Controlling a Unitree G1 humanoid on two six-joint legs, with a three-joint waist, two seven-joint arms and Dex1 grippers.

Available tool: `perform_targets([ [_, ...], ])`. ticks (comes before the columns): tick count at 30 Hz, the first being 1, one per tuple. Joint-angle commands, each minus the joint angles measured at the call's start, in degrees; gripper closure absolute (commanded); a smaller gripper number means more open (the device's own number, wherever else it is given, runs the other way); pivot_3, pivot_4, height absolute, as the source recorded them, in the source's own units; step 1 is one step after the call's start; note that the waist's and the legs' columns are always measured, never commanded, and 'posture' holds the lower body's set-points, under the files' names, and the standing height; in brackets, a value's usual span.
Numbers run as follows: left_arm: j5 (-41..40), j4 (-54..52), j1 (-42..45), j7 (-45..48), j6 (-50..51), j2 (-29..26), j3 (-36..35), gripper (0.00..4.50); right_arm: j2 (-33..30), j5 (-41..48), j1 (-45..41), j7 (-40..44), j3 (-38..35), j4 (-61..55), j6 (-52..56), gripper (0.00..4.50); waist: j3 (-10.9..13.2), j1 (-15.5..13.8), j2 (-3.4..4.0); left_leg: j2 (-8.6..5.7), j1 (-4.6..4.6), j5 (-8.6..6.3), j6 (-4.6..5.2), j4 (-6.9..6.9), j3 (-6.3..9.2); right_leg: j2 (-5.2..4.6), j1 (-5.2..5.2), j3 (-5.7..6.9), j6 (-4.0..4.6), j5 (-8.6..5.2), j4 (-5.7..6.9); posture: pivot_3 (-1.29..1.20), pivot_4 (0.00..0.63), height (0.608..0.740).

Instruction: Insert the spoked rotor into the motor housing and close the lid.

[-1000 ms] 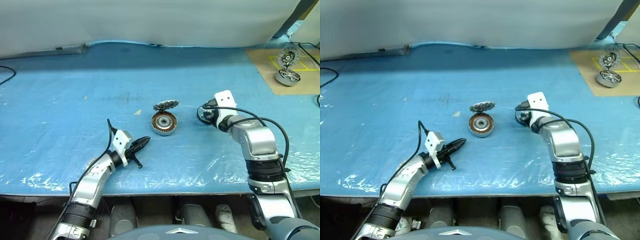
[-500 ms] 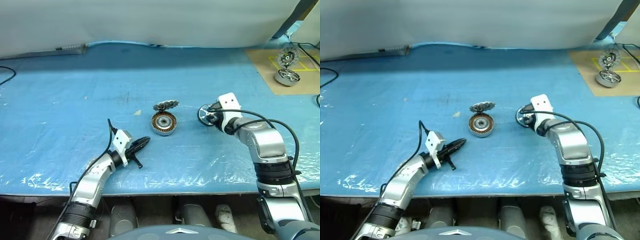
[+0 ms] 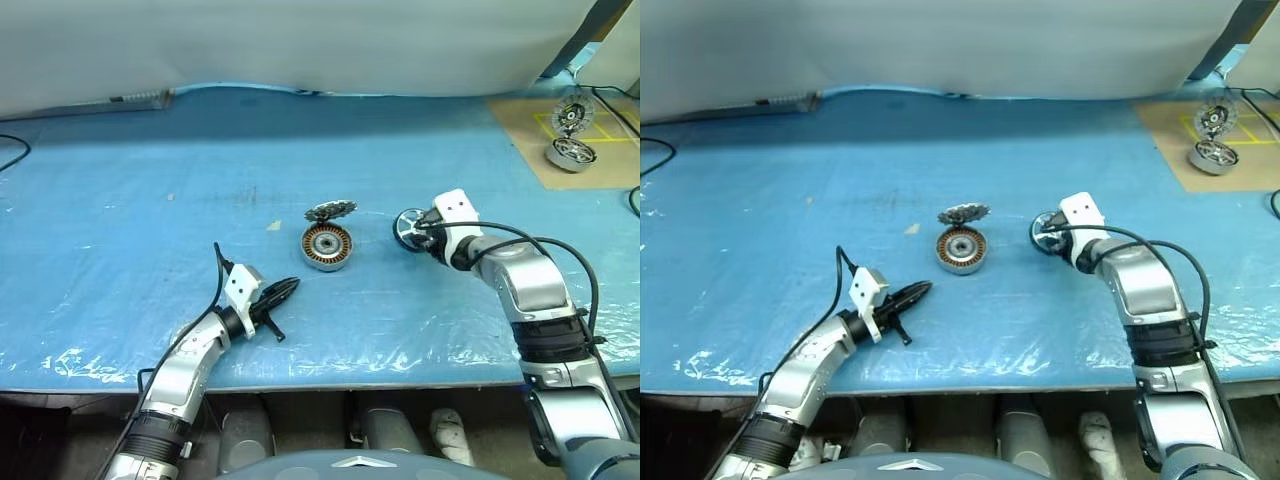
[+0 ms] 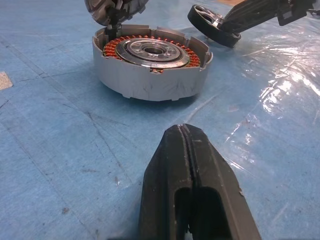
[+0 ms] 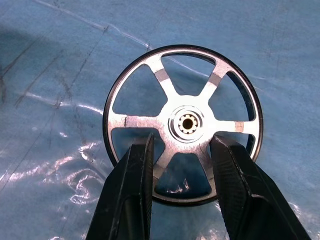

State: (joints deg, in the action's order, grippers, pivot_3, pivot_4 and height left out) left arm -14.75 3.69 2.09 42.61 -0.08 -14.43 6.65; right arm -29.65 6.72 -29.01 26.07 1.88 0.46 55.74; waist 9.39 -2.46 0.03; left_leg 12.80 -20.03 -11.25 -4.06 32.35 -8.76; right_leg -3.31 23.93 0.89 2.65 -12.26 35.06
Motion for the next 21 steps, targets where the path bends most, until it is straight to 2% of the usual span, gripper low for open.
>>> perform_targets([
  [1, -0.1, -1.9, -0.2, -0.2, -1.1, 0.2, 0.0, 4.50, 0.5, -1.1, -1.0, 0.8, 3.1, 4.4, -0.5, 2.74, 0.0, 0.1, -0.01, 0.00, 0.00, 0.00, 0.00, 0.00, 0.00, 0.00, -0.03, 0.00, 0.00, 0.00, -0.01, 0.00, 0.150, 0.740],
  [3, -0.1, -2.0, -0.5, -0.4, -1.2, 0.2, 0.0, 4.50, 0.8, -1.4, -2.1, 0.7, 3.9, 5.8, -1.0, 2.74, 0.0, 0.1, -0.03, 0.00, 0.00, 0.00, 0.00, 0.00, 0.00, 0.00, -0.05, 0.00, 0.00, 0.00, -0.01, 0.00, 0.150, 0.740],
  [4, -0.1, -2.1, -0.6, -0.6, -1.2, 0.3, -0.1, 4.50, 0.9, -1.6, -2.4, 0.6, 4.1, 6.2, -1.1, 3.10, 0.0, 0.1, -0.03, 0.01, 0.00, 0.00, 0.00, -0.01, 0.00, 0.01, -0.06, 0.00, 0.00, 0.00, -0.01, 0.00, 0.150, 0.740],
  [6, -0.1, -2.2, -0.8, -0.7, -1.3, 0.3, -0.1, 4.50, 1.0, -1.7, -2.5, 0.6, 4.2, 6.4, -1.3, 3.33, 0.0, 0.1, -0.08, 0.01, 0.01, 0.00, 0.00, -0.01, -0.01, 0.01, -0.07, 0.00, 0.00, 0.00, -0.01, 0.00, 0.150, 0.740],
  [11, -0.2, -2.1, -1.0, -0.7, -1.7, -0.1, -0.6, 4.50, 0.0, -0.9, -0.8, 2.0, 4.0, 1.2, -0.6, 3.33, -0.1, 0.0, -0.10, 0.01, 0.01, 0.00, 0.00, -0.03, -0.01, 0.01, -0.07, 0.00, 0.00, 0.00, -0.03, 0.00, 0.150, 0.740],
  [15, -0.4, -1.8, 0.0, -0.5, -1.2, -0.6, -1.0, 4.50, -4.2, 0.6, 0.6, 7.0, 3.7, -5.6, -1.6, 3.33, -0.1, -0.2, -0.09, 0.00, 0.01, 0.00, 0.00, -0.14, 0.00, 0.01, 0.00, 0.03, 0.00, 0.00, -0.21, 0.00, 0.150, 0.740],
  [19, -0.5, -1.7, 1.1, -0.3, -1.0, -1.0, -1.0, 4.50, -12.2, 4.3, 2.6, 17.2, 4.2, -14.0, -4.2, 3.40, 0.0, -0.5, 0.04, -0.01, -0.12, 0.00, 0.00, -0.22, 0.00, 0.01, 0.14, 0.04, 0.00, 0.00, -0.30, 0.00, 0.150, 0.740],
  [20, -0.4, -1.7, 1.2, -0.2, -1.2, -1.0, -1.0, 4.50, -14.0, 5.2, 3.2, 19.6, 4.4, -15.7, -5.1, 3.50, 0.0, -0.6, 0.06, -0.01, -0.12, 0.00, 0.01, -0.24, 0.00, 0.01, 0.15, 0.04, 0.00, 0.00, -0.30, 0.00, 0.150, 0.740],
  [21, -0.4, -1.7, 1.3, -0.2, -1.3, -1.1, -1.0, 4.50, -15.6, 6.1, 3.9, 21.7, 4.5, -17.5, -6.0, 3.82, 0.0, -0.6, 0.06, -0.01, -0.12, 0.00, 0.01, -0.25, 0.00, 0.02, 0.16, 0.04, 0.00, 0.00, -0.30, 0.00, 0.150, 0.740],
])
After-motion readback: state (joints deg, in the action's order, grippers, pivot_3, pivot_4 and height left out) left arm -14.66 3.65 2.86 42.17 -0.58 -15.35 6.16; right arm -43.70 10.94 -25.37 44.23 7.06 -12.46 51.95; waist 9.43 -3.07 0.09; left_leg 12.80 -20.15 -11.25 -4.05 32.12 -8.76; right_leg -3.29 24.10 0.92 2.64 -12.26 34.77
